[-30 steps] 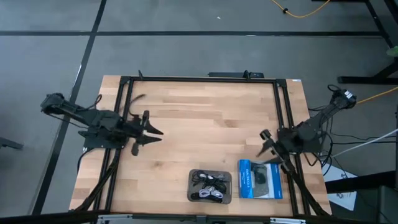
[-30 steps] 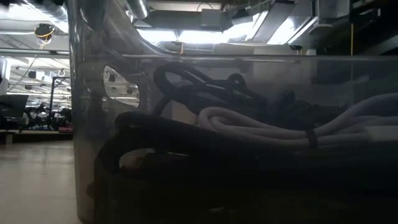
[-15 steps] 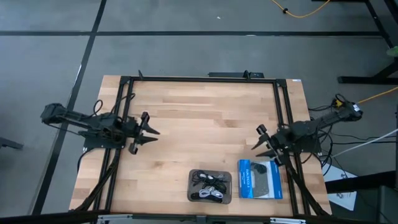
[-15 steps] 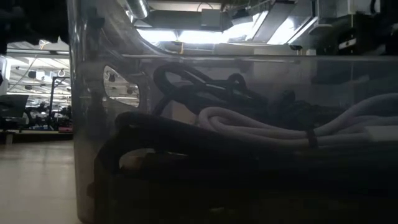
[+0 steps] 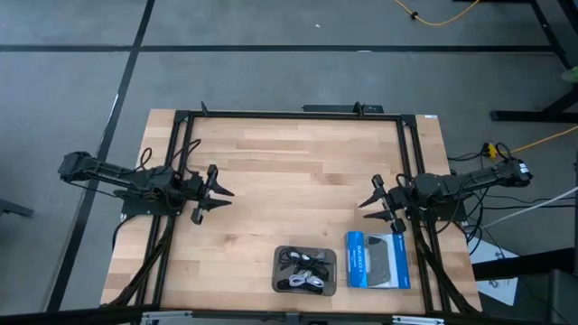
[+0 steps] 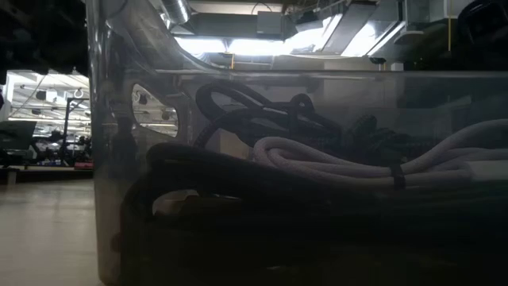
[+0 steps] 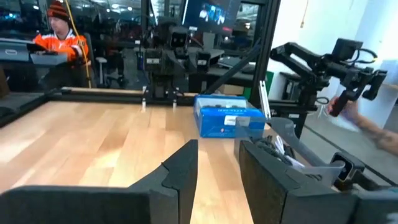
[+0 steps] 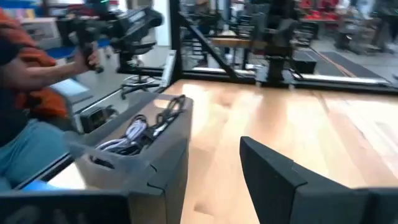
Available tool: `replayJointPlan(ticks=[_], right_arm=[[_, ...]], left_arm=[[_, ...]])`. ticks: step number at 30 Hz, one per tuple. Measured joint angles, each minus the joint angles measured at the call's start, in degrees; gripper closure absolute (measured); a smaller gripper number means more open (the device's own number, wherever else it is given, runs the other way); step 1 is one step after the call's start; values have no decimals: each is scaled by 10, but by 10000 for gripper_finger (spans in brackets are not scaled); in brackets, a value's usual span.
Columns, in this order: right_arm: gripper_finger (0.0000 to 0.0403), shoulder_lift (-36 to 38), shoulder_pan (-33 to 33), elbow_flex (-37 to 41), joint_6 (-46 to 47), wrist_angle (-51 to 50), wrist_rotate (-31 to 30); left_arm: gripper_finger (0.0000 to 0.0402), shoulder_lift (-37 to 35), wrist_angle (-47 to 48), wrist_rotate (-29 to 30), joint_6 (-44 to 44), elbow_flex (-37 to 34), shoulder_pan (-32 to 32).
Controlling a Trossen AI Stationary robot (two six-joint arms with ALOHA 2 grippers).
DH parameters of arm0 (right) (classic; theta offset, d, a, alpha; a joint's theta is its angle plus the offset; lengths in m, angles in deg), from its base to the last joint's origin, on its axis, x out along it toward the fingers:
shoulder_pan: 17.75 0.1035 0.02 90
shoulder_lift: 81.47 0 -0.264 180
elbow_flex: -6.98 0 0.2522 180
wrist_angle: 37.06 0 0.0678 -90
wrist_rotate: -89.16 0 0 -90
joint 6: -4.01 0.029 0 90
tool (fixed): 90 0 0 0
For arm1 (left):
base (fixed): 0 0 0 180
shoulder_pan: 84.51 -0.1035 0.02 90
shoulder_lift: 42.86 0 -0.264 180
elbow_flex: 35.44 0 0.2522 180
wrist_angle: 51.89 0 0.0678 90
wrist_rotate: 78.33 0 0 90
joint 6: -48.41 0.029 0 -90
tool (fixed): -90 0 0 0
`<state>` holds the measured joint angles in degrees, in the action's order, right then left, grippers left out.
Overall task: Pick and place USB-C Cables
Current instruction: Return to Home Position
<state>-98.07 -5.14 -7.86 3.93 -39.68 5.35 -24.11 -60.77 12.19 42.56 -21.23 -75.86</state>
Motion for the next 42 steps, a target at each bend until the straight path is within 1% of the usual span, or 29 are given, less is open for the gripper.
replayJointPlan(ticks=[2, 6, 11, 31, 42], right_arm=[[253, 0, 0, 0, 19, -2, -17], [253, 0, 0, 0, 68, -2, -20], [253, 0, 0, 0, 72, -3, -20], [253, 0, 0, 1, 72, -2, -20], [253, 23, 0, 7, 71, -20, -21]], left_arm=[[291, 0, 14, 0, -4, 0, 0], [291, 0, 76, -5, -26, 0, 0], [291, 0, 99, -6, -26, 0, 0], [291, 0, 100, -6, -26, 0, 0], [291, 0, 100, -6, -26, 0, 0]])
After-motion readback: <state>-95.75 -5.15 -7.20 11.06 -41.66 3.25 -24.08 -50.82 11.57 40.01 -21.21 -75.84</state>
